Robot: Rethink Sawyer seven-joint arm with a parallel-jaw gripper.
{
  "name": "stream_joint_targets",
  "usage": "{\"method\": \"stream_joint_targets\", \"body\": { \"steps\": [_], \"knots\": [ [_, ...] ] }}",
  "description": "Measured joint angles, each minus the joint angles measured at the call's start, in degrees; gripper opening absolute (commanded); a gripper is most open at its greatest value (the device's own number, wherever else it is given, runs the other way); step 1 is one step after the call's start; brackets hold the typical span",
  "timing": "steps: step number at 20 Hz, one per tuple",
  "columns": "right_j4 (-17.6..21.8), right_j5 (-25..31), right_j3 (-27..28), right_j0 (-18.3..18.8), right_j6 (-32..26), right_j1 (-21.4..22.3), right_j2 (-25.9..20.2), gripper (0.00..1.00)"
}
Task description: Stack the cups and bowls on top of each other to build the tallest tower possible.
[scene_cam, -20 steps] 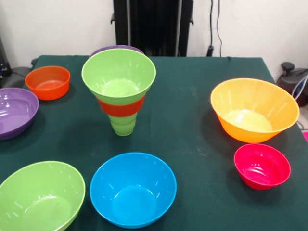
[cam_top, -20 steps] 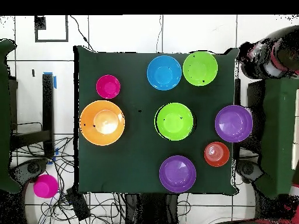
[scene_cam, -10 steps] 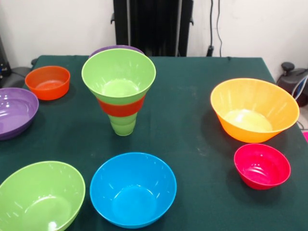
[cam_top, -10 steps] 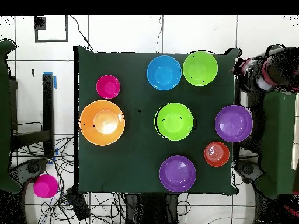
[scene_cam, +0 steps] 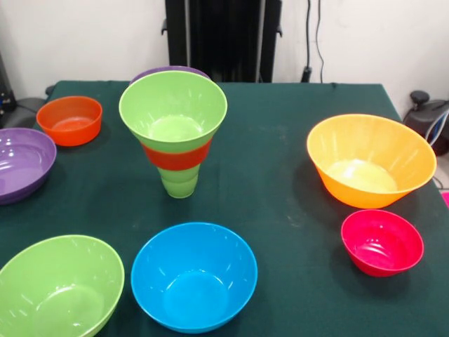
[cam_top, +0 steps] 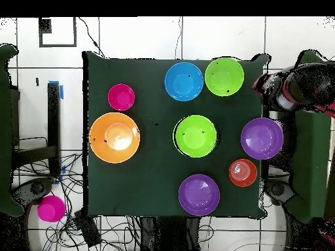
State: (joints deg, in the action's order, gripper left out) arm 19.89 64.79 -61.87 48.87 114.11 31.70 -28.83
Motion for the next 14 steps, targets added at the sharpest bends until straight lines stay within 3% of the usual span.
{"method": "stream_joint_targets", "body": {
  "steps": [8, 14],
  "knots": [
    [-0.2, -8.0, -11.6, 3.4, 0.0, 5.5, 0.0, 1.00],
    [-0.2, -13.3, -24.5, 10.8, 0.0, 13.2, -0.1, 1.00]
  ]
}}
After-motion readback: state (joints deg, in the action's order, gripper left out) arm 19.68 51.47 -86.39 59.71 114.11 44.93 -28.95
